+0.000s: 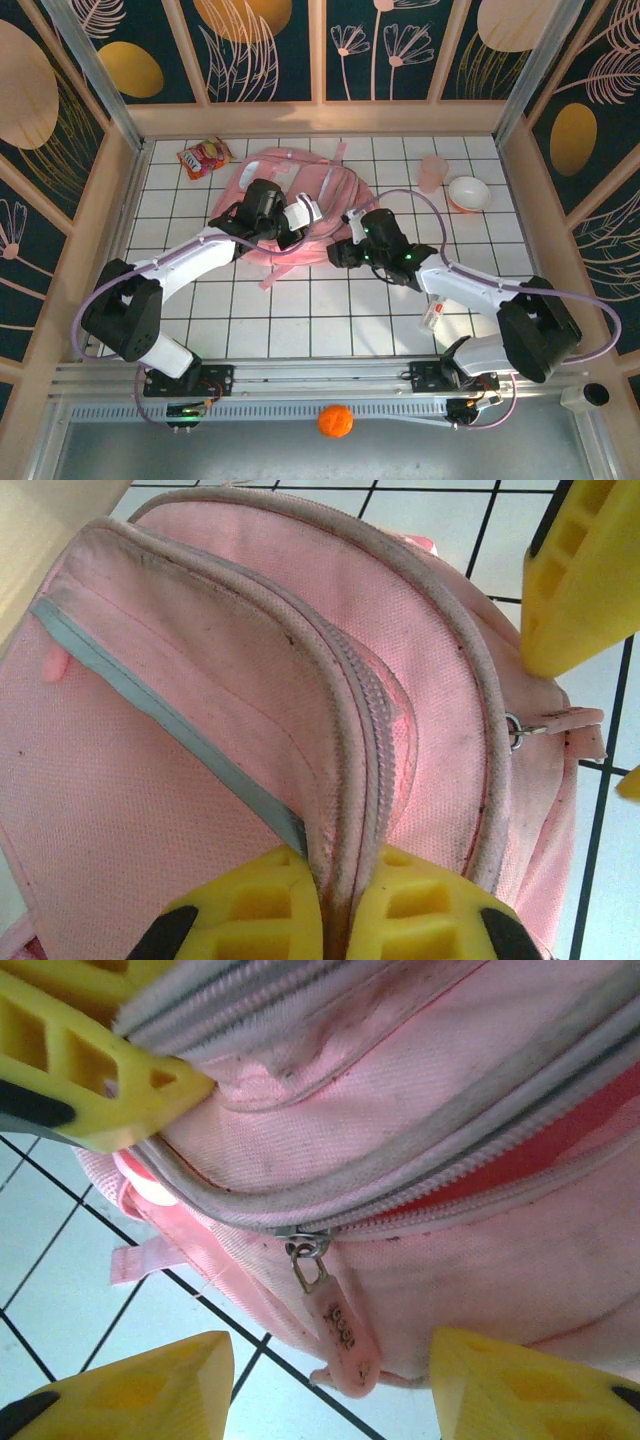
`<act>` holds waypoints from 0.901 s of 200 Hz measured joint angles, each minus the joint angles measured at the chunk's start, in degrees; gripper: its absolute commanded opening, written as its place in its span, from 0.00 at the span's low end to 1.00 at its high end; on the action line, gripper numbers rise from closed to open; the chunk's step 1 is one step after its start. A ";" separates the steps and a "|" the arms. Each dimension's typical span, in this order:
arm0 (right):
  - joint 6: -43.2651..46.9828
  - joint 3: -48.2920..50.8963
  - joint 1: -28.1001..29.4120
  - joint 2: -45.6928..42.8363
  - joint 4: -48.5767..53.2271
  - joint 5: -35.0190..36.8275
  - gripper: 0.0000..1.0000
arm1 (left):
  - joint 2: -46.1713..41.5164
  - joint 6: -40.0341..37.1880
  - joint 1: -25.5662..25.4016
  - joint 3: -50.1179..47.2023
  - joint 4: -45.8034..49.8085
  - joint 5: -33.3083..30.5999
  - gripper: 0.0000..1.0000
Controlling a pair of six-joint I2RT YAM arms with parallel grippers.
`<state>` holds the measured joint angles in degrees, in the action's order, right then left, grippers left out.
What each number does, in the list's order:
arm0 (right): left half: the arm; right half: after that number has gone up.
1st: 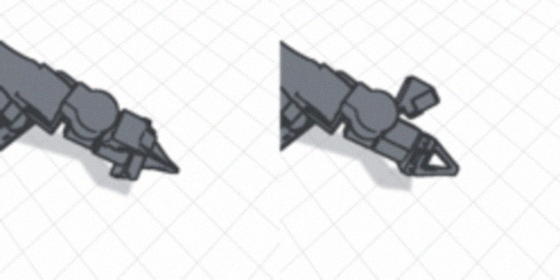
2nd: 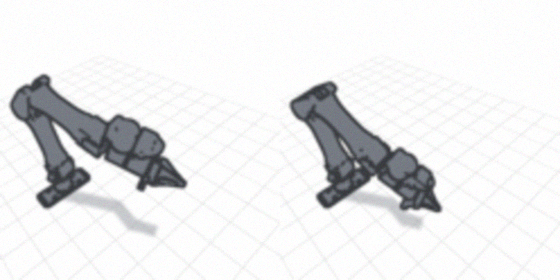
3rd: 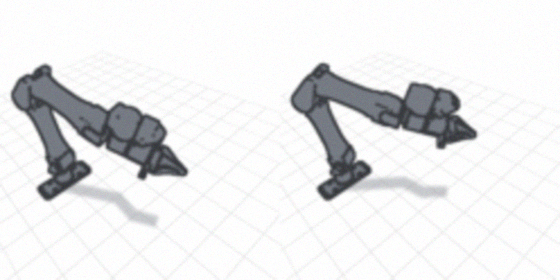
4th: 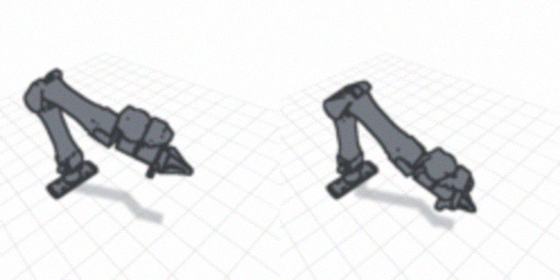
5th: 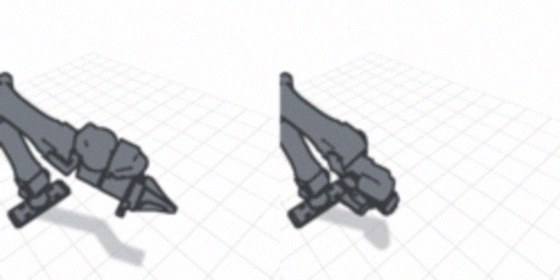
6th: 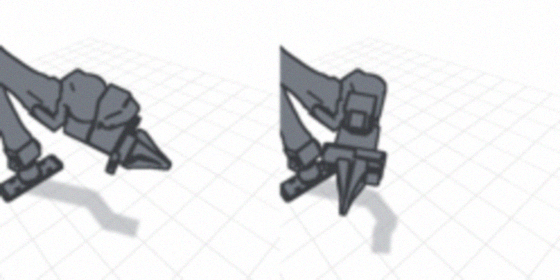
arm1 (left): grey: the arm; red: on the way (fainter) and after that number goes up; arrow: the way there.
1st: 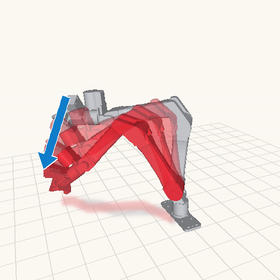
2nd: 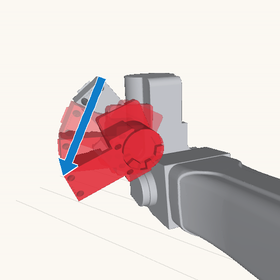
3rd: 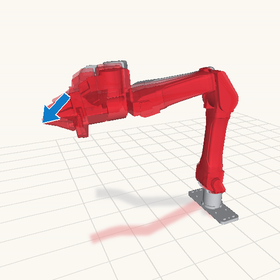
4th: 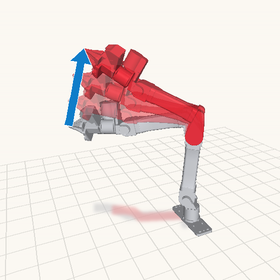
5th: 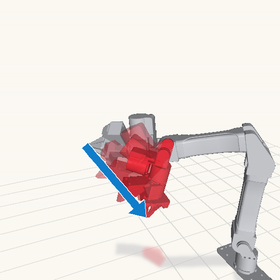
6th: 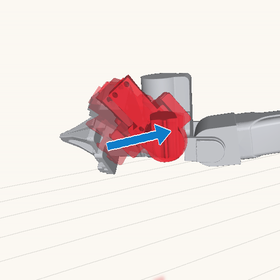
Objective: Pack books, pencil case, and school supplies into a backpack
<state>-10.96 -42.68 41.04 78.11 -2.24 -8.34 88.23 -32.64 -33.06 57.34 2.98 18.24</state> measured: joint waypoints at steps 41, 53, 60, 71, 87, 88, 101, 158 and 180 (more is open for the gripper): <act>0.81 -1.97 -0.02 3.08 -0.17 1.99 0.48 | 0.00 0.20 0.13 0.26 0.33 0.68 0.00; 1.05 -2.34 -0.13 3.52 -0.33 2.16 0.43 | 0.00 0.20 0.13 0.33 0.50 0.68 0.00; 1.18 -2.45 -0.24 3.76 -0.48 2.29 0.39 | 0.00 0.20 0.13 0.35 0.57 0.72 0.00; 1.66 -2.56 -0.55 4.07 -0.52 2.29 0.33 | 0.00 0.20 0.15 0.39 0.72 0.79 0.00; 1.66 -2.58 -1.09 4.22 -0.50 2.25 0.29 | 0.00 0.17 0.15 0.39 0.74 0.81 0.00; 1.73 -2.58 -1.11 4.22 -0.50 2.21 0.29 | 0.00 0.17 0.15 0.39 0.74 0.79 0.00; 1.70 -2.58 -1.36 4.22 -0.61 1.77 0.25 | 0.00 0.17 0.17 0.39 0.72 0.79 0.00; 1.70 -2.60 -2.36 4.26 -0.98 -2.05 0.14 | 0.00 0.15 0.17 0.44 0.68 0.83 0.00; 1.62 -2.60 -2.45 4.61 -1.36 -2.38 0.08 | 0.00 0.13 0.17 0.44 0.70 0.81 0.00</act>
<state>-9.34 -45.28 38.59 82.72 -3.60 -10.72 88.23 -32.51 -32.88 57.78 3.68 19.05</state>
